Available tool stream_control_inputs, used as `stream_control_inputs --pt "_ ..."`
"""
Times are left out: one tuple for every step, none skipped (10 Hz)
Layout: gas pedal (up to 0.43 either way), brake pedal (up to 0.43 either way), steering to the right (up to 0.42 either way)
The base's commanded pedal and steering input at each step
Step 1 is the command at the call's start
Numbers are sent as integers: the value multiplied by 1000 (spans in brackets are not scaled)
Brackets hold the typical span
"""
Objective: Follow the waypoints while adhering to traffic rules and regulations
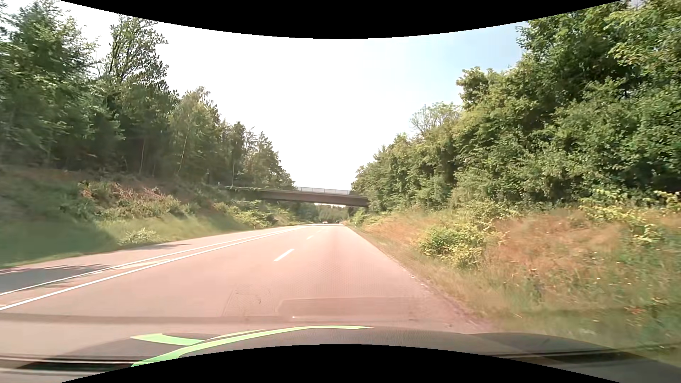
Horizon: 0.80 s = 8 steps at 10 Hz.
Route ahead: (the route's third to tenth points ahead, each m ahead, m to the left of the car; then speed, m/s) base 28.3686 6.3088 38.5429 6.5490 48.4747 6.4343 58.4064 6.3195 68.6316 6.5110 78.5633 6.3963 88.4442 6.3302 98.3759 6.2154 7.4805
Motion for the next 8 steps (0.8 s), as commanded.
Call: stream_control_inputs --pt "0 0 1" --pt "8 0 1" --pt "20 0 1" --pt "20 0 1" --pt "28 0 1" --pt "39 0 1" --pt "47 0 1" --pt "67 0 1"
